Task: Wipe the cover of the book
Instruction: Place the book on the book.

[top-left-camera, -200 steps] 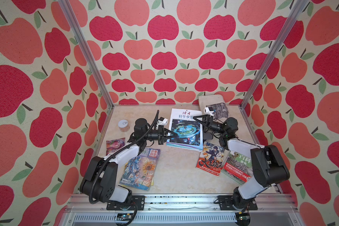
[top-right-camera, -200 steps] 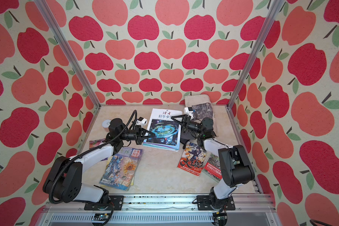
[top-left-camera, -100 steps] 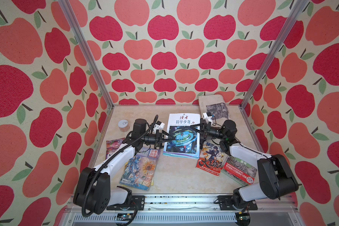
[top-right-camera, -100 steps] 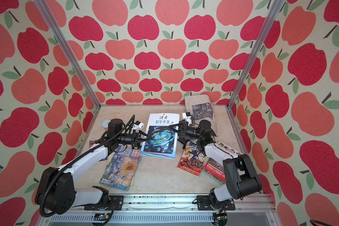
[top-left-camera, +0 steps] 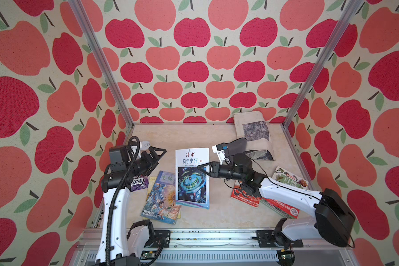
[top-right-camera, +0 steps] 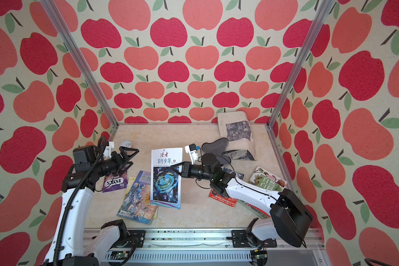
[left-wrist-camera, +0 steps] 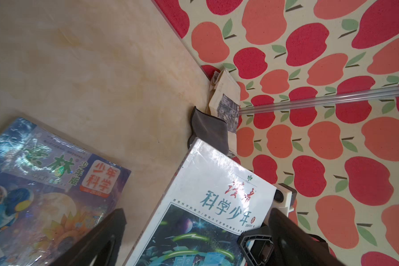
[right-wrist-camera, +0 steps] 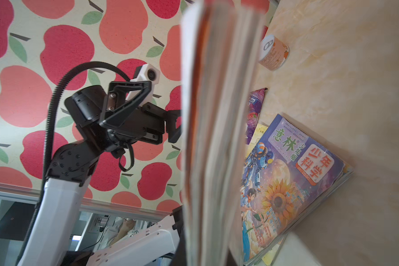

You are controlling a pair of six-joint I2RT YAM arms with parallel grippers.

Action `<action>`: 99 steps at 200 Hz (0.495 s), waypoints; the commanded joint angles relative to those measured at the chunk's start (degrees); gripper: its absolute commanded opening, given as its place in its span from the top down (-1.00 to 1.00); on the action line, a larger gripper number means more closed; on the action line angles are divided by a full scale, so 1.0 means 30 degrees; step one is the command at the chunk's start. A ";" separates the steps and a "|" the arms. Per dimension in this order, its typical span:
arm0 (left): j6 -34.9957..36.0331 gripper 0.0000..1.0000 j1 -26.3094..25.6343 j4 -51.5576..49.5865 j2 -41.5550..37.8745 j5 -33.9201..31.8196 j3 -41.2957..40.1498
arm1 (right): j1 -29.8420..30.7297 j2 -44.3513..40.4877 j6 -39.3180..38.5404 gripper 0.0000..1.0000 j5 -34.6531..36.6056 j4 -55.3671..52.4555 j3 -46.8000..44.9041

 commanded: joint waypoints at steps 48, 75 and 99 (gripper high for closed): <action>-0.1223 -0.99 0.1801 0.0338 -0.1937 -0.0295 -0.0156 | 0.3455 0.7503 0.2851 1.00 0.7177 0.6760 0.3723; -0.1903 -0.99 0.1801 0.1049 -0.1992 0.0109 -0.0700 | 0.3826 1.0303 0.5576 1.00 0.8064 0.6724 0.4386; -0.1660 -0.99 0.1750 0.0941 -0.2115 0.0241 -0.0968 | 0.3828 1.1404 0.6855 1.00 0.7379 0.5567 0.4365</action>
